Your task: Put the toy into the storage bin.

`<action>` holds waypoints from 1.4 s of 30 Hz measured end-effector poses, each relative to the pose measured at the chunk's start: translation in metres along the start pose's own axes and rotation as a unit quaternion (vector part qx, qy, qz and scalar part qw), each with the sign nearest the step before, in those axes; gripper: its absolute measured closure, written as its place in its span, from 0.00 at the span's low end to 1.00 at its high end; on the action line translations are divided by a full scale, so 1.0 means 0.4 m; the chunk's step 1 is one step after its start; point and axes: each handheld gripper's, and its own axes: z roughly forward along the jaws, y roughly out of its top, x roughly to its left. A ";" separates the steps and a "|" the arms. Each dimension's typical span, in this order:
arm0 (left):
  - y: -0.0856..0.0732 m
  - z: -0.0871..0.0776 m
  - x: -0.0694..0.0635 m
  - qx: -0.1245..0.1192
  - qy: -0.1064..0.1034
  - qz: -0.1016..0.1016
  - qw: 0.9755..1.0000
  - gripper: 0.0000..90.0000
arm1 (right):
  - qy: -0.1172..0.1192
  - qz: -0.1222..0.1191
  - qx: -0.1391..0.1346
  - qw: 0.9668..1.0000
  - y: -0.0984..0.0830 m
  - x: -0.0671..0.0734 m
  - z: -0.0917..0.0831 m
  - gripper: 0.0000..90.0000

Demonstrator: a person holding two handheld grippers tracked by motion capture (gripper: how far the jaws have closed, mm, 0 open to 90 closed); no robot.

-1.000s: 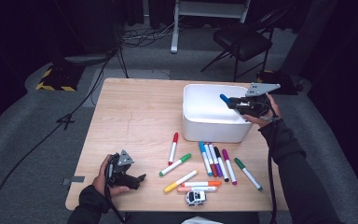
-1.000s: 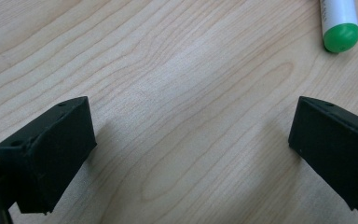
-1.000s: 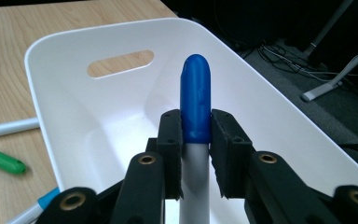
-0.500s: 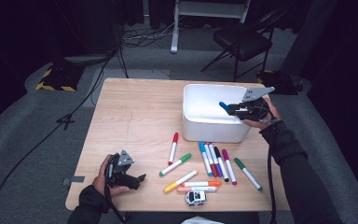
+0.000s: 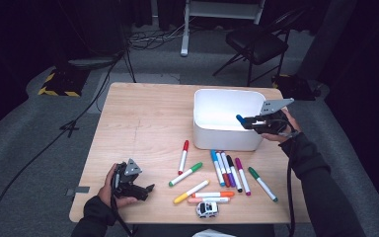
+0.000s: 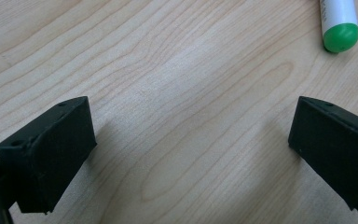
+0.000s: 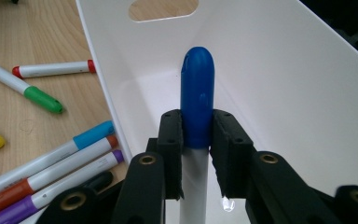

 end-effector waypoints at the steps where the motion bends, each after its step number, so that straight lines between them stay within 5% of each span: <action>1: 0.000 0.000 0.000 0.000 0.000 0.001 1.000 0.01 | 0.005 0.000 -0.002 1.000 -0.001 0.003 -0.001 0.83; 16: 0.000 0.000 0.000 0.000 0.000 0.000 1.000 0.01 | 0.012 0.004 -0.003 1.000 -0.008 0.002 -0.009 0.83; 29: 0.000 -0.001 0.002 0.001 -0.002 0.004 1.000 0.01 | 0.002 0.016 -0.030 0.999 -0.010 0.000 -0.030 0.72; 42: 0.000 0.000 0.001 0.000 -0.002 0.002 1.000 0.01 | -0.014 0.027 -0.076 0.997 -0.044 0.042 -0.123 0.61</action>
